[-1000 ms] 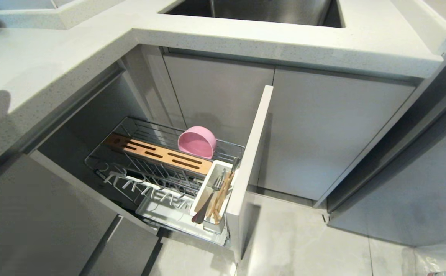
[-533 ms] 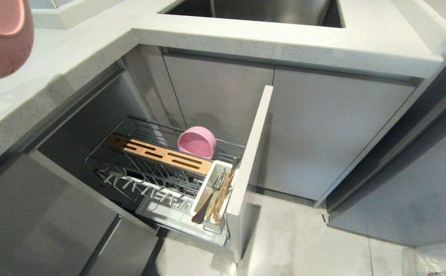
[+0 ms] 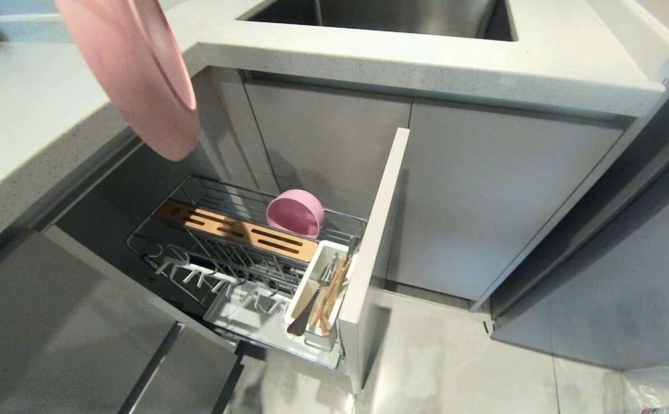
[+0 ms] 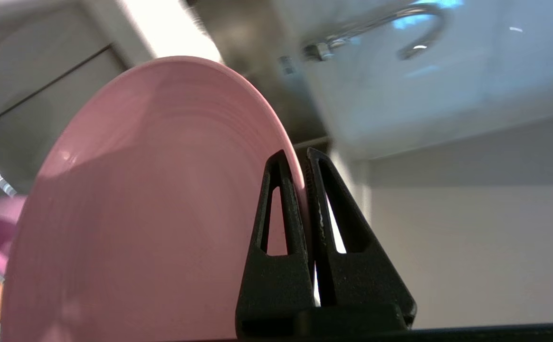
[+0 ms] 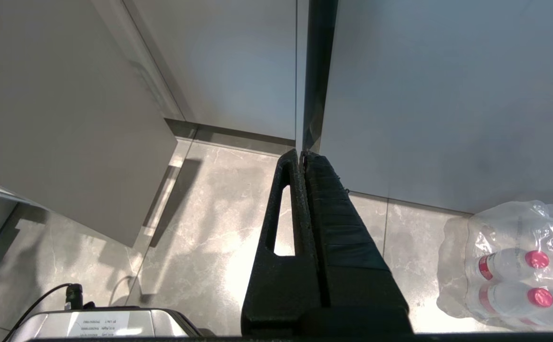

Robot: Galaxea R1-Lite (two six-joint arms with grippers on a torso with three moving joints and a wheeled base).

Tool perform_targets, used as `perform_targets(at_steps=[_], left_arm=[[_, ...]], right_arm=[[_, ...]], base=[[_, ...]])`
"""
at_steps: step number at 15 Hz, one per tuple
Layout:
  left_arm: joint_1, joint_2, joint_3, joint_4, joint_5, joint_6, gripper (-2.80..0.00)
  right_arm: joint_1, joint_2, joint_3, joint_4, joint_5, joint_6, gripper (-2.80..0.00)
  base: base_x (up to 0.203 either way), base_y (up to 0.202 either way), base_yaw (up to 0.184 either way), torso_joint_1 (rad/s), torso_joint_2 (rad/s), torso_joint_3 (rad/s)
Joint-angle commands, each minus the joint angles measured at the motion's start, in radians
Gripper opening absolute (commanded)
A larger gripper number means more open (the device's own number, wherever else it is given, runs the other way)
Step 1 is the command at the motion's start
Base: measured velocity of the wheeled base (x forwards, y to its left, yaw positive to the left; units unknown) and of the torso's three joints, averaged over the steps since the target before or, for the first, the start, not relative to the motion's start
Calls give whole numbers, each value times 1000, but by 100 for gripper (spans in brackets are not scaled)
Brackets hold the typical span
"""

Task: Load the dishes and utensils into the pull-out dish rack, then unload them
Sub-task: Pick up the plate and place it in the cupboard

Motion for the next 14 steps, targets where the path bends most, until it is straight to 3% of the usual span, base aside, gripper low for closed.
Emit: perform_targets(at_steps=[1, 3, 5, 7, 10, 14], left_arm=[[-8, 90, 0, 1, 61, -20, -280], [-24, 160, -4, -1, 140, -67, -280], [-41, 224, -3, 1, 185, -158, -280], [-43, 271, 8, 2, 256, -192, -280], [-13, 312, 52, 5, 280, -270, -280], [20, 377, 63, -1, 304, -308, -280]], right_arm=[[0, 0, 2, 0, 0, 1, -280], [0, 0, 2, 0, 0, 0, -280], [0, 0, 2, 0, 0, 1, -280], [0, 0, 2, 0, 0, 1, -280], [0, 0, 2, 0, 0, 1, -280], [0, 0, 2, 0, 0, 1, -280]], base=[[0, 0, 0, 0, 0, 0], [0, 0, 0, 0, 0, 0], [0, 0, 0, 0, 0, 0], [0, 0, 0, 0, 0, 0], [0, 0, 0, 0, 0, 0], [0, 0, 0, 0, 0, 0]])
